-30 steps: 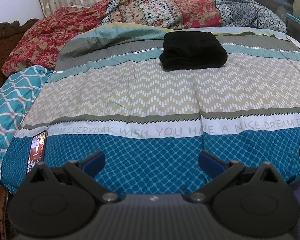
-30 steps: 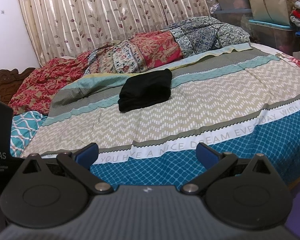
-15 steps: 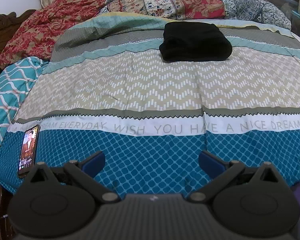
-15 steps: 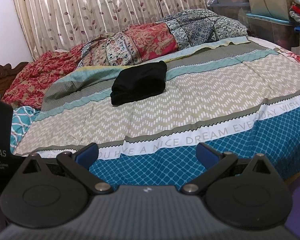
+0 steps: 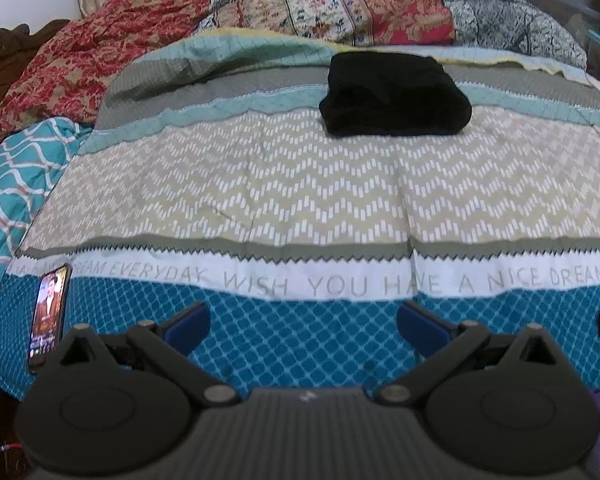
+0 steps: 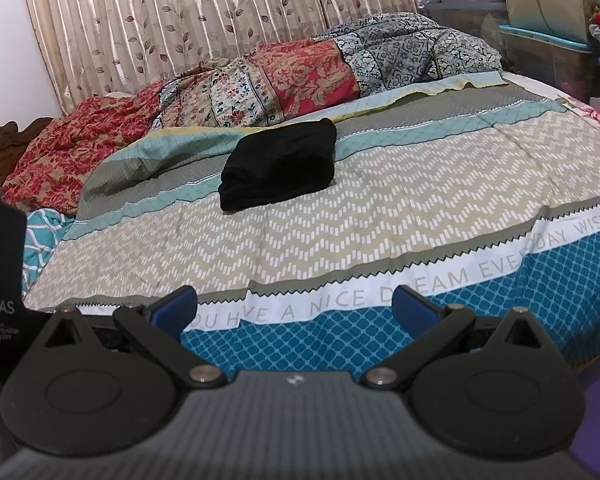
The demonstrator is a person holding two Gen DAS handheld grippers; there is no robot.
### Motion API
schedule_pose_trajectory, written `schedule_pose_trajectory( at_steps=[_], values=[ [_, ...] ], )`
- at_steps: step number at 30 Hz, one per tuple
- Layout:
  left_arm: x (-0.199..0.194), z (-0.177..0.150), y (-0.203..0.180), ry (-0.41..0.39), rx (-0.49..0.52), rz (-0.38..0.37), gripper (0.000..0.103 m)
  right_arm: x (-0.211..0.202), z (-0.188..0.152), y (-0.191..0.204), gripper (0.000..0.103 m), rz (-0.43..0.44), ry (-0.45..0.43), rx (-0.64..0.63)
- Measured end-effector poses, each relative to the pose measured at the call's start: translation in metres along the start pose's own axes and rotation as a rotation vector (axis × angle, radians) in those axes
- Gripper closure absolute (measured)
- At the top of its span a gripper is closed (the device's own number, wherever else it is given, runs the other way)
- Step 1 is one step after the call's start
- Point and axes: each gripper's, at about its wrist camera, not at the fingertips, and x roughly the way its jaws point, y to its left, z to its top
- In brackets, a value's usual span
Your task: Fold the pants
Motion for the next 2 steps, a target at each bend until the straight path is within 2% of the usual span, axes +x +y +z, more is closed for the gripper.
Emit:
schedule_pose_trajectory(
  at_steps=[2],
  values=[
    [-0.0002, 0.0043, -0.0003, -0.008, 0.000, -0.011, 0.000, 0.0027, 0.0028, 0.0008, 0.000, -0.002, -0.003, -0.006]
  ],
)
